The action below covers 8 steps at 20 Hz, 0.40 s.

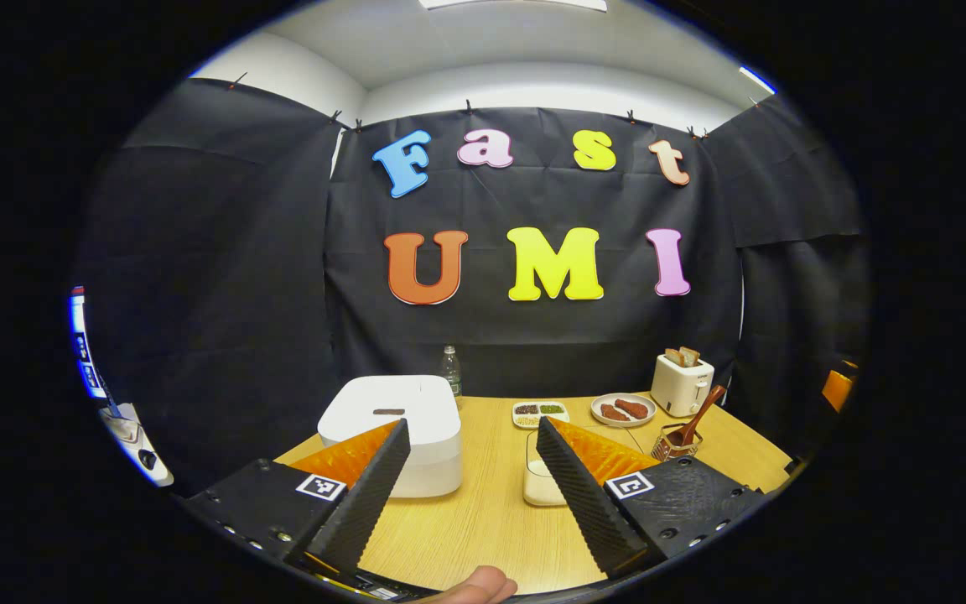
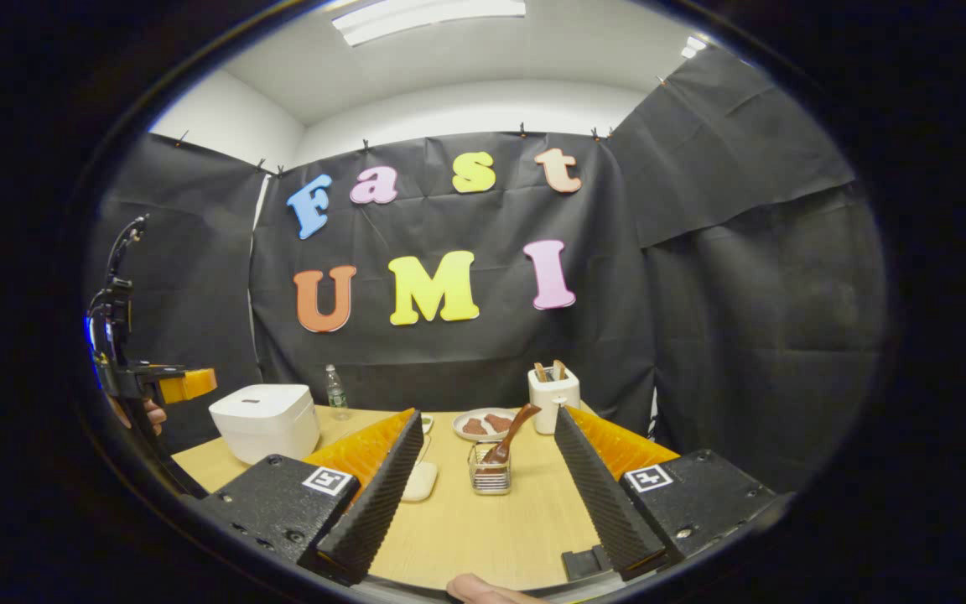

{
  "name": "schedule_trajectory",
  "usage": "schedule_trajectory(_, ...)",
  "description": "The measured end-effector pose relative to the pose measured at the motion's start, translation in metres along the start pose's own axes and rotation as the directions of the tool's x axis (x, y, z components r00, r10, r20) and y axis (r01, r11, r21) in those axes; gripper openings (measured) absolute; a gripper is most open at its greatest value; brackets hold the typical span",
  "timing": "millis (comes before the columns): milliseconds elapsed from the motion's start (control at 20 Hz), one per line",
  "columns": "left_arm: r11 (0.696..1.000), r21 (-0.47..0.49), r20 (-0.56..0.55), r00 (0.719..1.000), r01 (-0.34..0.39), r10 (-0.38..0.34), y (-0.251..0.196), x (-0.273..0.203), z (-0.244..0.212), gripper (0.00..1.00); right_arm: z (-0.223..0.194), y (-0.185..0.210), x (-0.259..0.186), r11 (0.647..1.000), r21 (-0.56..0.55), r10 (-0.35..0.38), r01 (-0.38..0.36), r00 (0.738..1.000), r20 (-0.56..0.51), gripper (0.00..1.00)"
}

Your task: Close the left gripper, press the button to open the rice cooker; take a wooden spoon from the chopstick holder with the right hand, scoop a spoonful of rice and pour it into the rice cooker, then put the wooden spoon back into the chopstick holder.

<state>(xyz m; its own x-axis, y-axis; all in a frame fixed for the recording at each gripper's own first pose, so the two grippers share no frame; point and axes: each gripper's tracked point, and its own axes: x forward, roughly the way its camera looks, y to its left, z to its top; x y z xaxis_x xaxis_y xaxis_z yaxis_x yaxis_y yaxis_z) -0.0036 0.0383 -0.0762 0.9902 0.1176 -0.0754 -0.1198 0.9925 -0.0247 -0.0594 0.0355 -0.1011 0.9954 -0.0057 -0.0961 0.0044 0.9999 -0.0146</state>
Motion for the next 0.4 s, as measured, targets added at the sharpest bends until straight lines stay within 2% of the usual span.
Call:
schedule_trajectory(200,0.998,-0.045,0.052,0.998,-0.042,0.045,0.013,-0.024,0.009,0.97,0.013,0.012,0.003,1.000,-0.022,0.013,-0.013,1.000,-0.008,0.99)
schedule_trajectory(400,0.999,-0.038,0.094,0.996,-0.001,0.005,0.005,-0.044,0.021,0.95,0.018,0.020,0.008,0.999,-0.021,0.025,-0.026,0.999,-0.036,0.99)
